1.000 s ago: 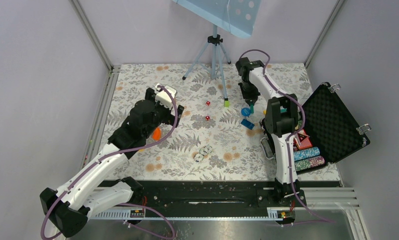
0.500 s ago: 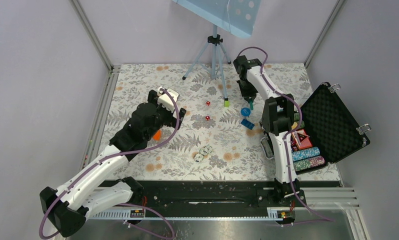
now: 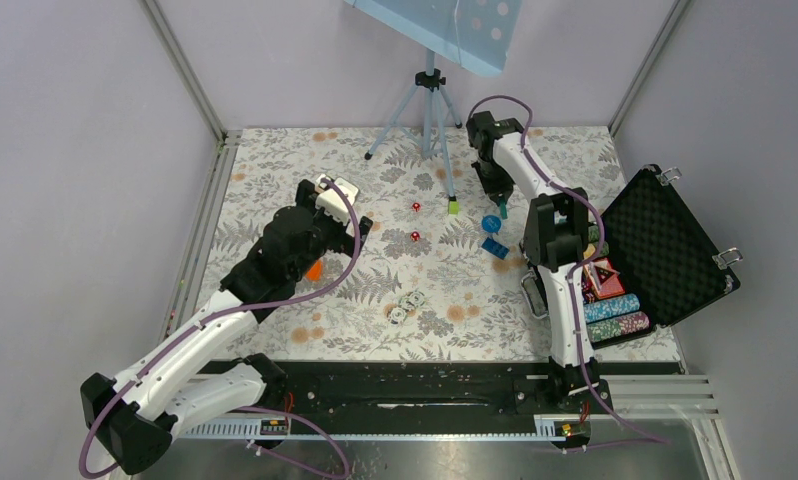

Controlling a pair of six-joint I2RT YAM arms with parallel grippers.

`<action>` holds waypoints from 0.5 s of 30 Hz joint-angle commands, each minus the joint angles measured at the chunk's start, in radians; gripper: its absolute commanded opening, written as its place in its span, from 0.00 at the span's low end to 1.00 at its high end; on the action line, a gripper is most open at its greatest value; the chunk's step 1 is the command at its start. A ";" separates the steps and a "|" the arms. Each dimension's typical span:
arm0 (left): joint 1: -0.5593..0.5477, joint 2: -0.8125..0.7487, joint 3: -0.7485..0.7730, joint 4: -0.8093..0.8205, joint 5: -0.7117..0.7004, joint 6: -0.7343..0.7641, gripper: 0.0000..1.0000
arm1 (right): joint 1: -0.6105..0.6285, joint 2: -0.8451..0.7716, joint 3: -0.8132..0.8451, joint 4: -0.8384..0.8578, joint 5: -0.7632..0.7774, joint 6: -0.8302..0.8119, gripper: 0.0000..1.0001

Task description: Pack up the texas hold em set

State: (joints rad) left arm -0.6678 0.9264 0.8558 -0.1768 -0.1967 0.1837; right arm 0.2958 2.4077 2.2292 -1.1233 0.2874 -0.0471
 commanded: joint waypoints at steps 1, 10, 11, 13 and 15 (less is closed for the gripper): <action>-0.003 -0.006 -0.009 0.062 -0.019 0.014 0.99 | 0.027 -0.015 -0.074 0.045 -0.040 -0.062 0.00; -0.004 -0.006 -0.012 0.062 -0.022 0.021 0.99 | 0.079 -0.116 -0.271 0.178 -0.042 -0.054 0.00; -0.004 -0.006 -0.012 0.063 -0.023 0.020 0.99 | 0.082 -0.133 -0.297 0.195 -0.046 -0.050 0.00; -0.003 -0.006 -0.012 0.063 -0.021 0.022 0.99 | 0.088 -0.168 -0.355 0.241 -0.055 -0.042 0.00; -0.004 -0.006 -0.012 0.063 -0.021 0.021 0.99 | 0.094 -0.201 -0.406 0.272 -0.059 -0.034 0.00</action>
State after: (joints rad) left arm -0.6678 0.9264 0.8547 -0.1638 -0.1997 0.1928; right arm 0.3664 2.2448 1.9266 -0.9188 0.3401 -0.1226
